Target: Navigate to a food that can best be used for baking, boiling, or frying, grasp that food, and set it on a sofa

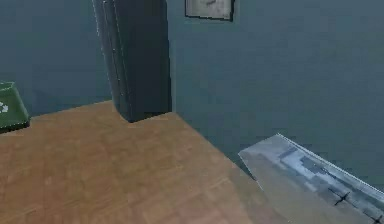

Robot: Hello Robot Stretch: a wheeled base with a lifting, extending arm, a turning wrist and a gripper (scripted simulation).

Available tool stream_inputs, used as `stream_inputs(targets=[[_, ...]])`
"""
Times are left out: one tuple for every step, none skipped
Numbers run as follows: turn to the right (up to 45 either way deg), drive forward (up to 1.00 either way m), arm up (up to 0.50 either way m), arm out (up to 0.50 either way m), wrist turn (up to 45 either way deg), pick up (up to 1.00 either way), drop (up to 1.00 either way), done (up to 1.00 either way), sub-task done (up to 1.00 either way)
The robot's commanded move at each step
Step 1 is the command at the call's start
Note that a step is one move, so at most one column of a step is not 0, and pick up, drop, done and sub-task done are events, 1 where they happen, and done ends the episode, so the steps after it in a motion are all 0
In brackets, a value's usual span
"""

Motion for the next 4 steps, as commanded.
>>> stream_inputs(targets=[[45.0, 0.00, 0.00, 0.00, 0.0, 0.00, 0.00, 0.00, 0.00], [45.0, 0.00, 0.00, 0.00, 0.0, 0.00, 0.00, 0.00, 0.00], [24.0, 0.00, 0.00, 0.00, 0.0, 0.00, 0.00, 0.00, 0.00], [0.0, 0.75, 0.00, 0.00, 0.0, 0.00, 0.00, 0.00, 0.00]])
